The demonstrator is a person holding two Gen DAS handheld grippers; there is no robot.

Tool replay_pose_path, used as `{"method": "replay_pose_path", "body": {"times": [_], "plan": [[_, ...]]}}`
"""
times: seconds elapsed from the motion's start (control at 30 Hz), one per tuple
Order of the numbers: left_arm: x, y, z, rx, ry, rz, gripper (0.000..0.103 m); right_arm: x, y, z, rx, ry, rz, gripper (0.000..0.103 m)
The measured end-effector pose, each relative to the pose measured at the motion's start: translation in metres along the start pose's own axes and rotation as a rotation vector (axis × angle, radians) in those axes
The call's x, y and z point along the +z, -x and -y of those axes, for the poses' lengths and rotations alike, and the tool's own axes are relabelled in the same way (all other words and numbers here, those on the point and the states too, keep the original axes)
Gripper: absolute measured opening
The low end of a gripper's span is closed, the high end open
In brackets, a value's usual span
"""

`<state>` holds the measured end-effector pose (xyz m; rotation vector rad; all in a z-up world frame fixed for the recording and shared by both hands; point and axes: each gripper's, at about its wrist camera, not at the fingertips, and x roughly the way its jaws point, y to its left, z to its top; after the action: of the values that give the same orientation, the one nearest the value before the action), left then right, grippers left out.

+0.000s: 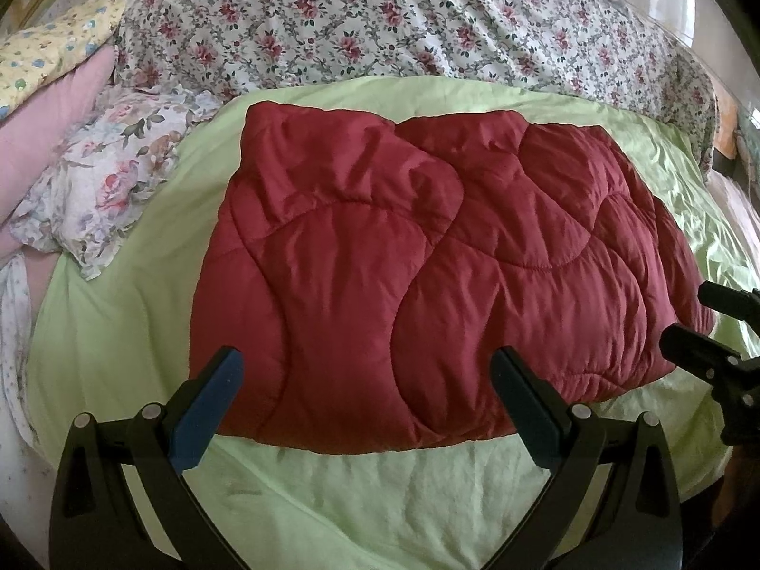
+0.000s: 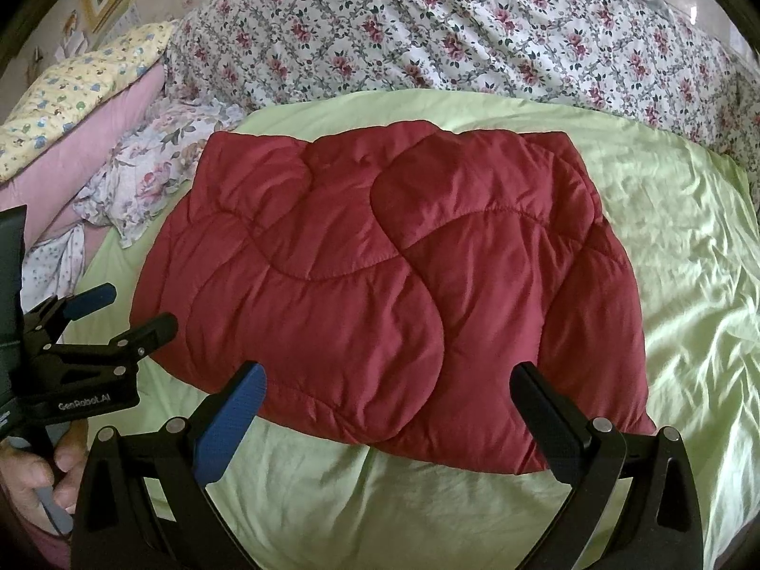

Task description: Fold large clothes

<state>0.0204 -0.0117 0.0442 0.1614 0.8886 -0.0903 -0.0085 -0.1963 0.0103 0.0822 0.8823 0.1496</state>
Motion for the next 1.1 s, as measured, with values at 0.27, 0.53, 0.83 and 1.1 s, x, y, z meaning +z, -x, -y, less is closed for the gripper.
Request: {"method": "replay_pose_path", "body": {"times": [0.27,0.53,0.83,1.1], "plan": [[0.0035,0.0019,0.0018,0.004,-0.007,0.017,0.103,0.0022,0.0006,-0.0008,0.000,0.001,0.002,0.103],[0.0049,0.0020,0.0029,0.003,-0.004,0.019,0.103,0.0032,0.0013,-0.0019,0.001,-0.001,0.007,0.103],[0.0063,0.0003,0.0025,0.007,0.000,0.016,0.103,0.0034,0.0016,-0.0008,0.002,-0.001,0.007,0.103],[0.0063,0.0001,0.0021,0.008,0.001,0.015,0.103,0.0035,0.0017,-0.0010,0.001,-0.001,0.008,0.103]]}}
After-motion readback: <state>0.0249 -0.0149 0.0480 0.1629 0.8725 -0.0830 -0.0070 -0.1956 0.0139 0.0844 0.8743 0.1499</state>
